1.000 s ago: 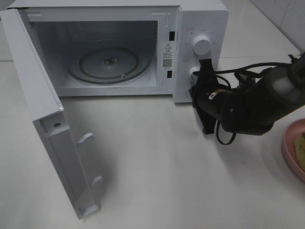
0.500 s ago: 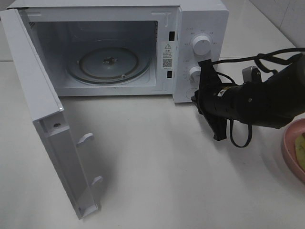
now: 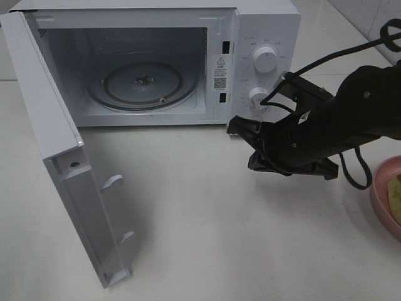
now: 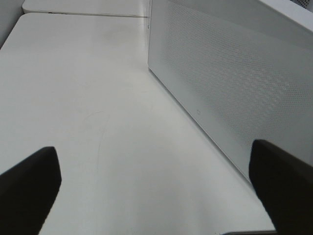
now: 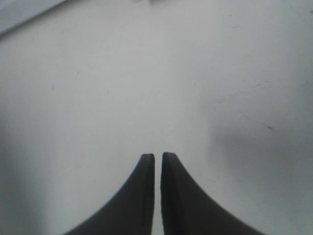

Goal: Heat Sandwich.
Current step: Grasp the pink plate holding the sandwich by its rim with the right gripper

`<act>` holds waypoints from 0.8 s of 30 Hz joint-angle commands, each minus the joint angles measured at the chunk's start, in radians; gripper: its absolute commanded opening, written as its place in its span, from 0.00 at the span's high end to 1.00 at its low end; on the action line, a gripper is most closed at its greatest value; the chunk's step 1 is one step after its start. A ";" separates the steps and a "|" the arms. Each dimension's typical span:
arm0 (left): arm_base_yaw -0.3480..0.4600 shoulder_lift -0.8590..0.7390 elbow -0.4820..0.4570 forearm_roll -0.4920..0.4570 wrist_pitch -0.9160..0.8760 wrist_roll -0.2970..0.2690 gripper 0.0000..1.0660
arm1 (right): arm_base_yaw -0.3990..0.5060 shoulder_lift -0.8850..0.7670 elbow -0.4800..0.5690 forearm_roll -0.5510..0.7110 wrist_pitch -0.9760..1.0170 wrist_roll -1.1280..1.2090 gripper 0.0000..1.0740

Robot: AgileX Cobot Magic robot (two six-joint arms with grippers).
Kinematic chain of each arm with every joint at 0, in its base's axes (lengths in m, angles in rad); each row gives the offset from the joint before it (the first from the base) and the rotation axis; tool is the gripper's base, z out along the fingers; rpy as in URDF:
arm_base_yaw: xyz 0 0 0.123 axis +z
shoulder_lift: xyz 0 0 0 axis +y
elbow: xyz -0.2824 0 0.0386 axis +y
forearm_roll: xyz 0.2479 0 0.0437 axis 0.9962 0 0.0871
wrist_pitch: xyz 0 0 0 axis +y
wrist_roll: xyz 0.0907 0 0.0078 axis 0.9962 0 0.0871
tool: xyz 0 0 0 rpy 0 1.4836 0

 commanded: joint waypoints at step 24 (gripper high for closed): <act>0.001 -0.026 0.005 -0.006 -0.013 -0.006 0.03 | -0.171 -0.289 -0.011 -0.472 0.664 -0.278 0.70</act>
